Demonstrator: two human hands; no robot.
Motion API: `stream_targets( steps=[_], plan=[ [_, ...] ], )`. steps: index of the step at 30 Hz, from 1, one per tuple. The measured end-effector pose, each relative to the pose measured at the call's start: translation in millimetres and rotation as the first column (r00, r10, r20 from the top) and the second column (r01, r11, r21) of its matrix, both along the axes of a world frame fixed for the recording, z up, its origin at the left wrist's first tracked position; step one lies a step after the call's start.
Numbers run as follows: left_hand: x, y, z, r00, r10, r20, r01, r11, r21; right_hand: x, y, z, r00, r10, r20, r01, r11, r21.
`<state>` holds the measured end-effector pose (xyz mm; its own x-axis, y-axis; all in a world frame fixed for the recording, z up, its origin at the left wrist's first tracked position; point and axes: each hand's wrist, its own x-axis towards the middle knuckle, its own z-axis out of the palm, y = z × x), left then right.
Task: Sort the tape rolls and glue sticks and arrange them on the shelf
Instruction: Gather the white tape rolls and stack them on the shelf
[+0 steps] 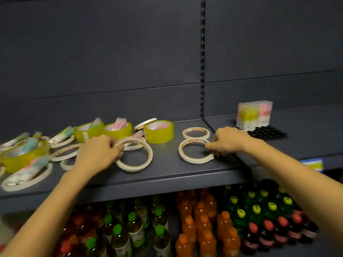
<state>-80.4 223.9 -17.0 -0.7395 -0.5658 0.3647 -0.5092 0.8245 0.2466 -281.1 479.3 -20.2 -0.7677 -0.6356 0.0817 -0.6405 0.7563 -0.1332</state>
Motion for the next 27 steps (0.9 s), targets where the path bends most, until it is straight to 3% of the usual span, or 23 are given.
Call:
stream_targets(
  steps=[8, 11, 15, 17, 27],
  plan=[
    [-98.0, 117.7, -0.1, 0.94, -0.341, 0.017, 0.342, 0.939, -0.033, -16.3, 144.2, 4.1, 0.946, -0.325, -0.015, 0.325, 0.946, -0.018],
    [-126.5, 160.7, 0.9, 0.92, -0.391, 0.014, 0.391, 0.918, -0.068, -24.5, 192.1, -0.7, 0.901, -0.432, -0.041, 0.431, 0.902, -0.022],
    [-148.5, 192.1, -1.6, 0.913, -0.405, 0.035, 0.407, 0.912, -0.049, -30.7, 229.1, 4.1, 0.894, -0.447, -0.043, 0.447, 0.894, 0.004],
    [-206.6, 296.6, -5.2, 0.857, -0.515, 0.013, 0.515, 0.856, -0.052, -49.2, 333.6, 14.3, 0.819, -0.571, -0.052, 0.57, 0.821, -0.039],
    [-282.4, 443.5, -10.9, 0.813, -0.582, 0.0, 0.581, 0.812, -0.062, -93.8, 484.3, 9.7, 0.761, -0.636, -0.126, 0.639, 0.769, -0.028]
  ],
)
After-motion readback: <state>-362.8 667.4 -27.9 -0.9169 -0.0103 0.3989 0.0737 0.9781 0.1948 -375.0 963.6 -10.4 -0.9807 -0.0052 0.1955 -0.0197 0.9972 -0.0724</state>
